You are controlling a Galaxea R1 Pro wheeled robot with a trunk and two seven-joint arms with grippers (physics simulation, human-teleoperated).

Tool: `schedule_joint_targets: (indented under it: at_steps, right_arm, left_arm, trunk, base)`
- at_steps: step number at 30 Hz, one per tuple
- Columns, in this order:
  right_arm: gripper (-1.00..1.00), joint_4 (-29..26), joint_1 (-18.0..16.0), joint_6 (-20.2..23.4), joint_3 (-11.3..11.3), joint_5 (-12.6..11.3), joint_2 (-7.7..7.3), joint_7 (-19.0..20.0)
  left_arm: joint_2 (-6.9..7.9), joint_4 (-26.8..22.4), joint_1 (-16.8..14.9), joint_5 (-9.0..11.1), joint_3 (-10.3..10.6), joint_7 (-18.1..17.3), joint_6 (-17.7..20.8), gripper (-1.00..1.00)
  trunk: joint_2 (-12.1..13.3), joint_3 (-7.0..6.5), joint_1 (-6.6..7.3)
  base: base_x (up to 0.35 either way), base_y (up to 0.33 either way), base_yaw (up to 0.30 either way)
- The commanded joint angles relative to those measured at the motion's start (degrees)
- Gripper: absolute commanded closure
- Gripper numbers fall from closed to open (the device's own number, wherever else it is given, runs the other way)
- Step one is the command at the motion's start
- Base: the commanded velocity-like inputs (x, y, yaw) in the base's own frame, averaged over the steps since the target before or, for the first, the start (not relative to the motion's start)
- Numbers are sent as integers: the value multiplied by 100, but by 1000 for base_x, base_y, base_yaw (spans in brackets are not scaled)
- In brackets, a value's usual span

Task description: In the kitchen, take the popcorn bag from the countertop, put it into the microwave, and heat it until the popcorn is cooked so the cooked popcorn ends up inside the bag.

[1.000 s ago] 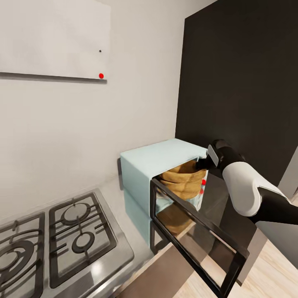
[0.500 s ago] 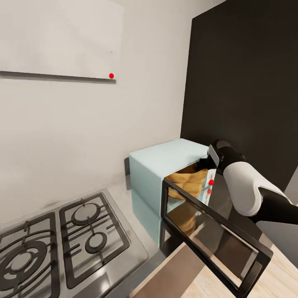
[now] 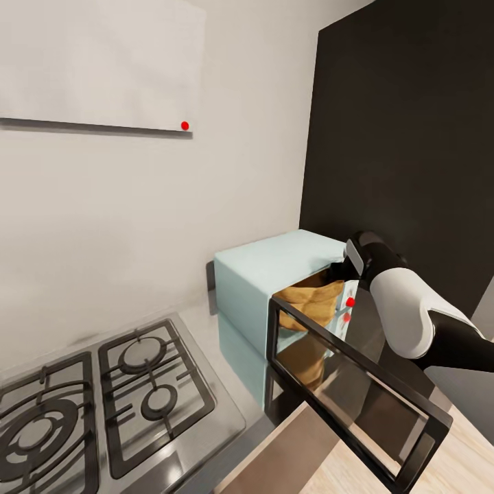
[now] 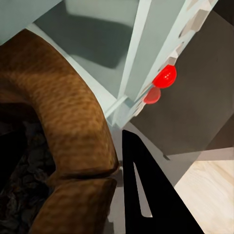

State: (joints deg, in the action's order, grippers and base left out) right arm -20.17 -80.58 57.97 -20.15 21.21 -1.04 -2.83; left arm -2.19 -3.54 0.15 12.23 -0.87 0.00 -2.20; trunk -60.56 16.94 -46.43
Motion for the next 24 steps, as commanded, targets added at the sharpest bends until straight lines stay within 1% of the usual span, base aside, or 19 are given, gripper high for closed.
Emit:
schedule_joint_targets:
  at_steps: [1,7,8,14,17,19,21,24]
  right_arm:
    - [100,-96,-11,11,-86,-267,3,-25]
    - [100,-154,-11,30,-72,-223,14,-25]
    - [-100,-160,-11,30,-69,-223,15,-25]
    - [-100,-171,-11,190,-68,-250,1,-18]
    - [-100,-219,-11,203,-69,-256,-9,-3]
    - [-100,-828,-11,203,-68,-300,-17,31]
    - [-100,-1101,-11,203,-75,-308,-23,41]
    - [-100,-1260,-11,203,-60,-310,-29,109]
  left_arm:
    - [-1,-7,3,32,-8,0,-8,-100]
    - [-1,-7,2,32,-5,0,-8,-100]
    - [-1,-7,2,32,-7,0,-8,-100]
    - [-1,-7,1,31,-8,0,-8,-100]
    - [-1,-7,3,29,-8,0,-8,-100]
    - [-1,-7,3,28,-6,0,-8,-100]
    - [-1,-7,0,27,-6,0,-8,-100]
    - [-1,-7,3,28,-5,0,-8,-100]
  trunk:
    - [-6,4,0]
    - [-6,4,0]
    - [-6,4,0]
    - [-6,4,0]
    - [-6,4,0]
    - [-6,4,0]
    - [-6,4,0]
    - [-6,4,0]
  base:
    - [0,0,0]
    - [0,0,0]
    - [0,0,0]
    - [0,0,0]
    - [0,0,0]
    - [0,0,0]
    - [0,0,0]
    - [0,0,0]
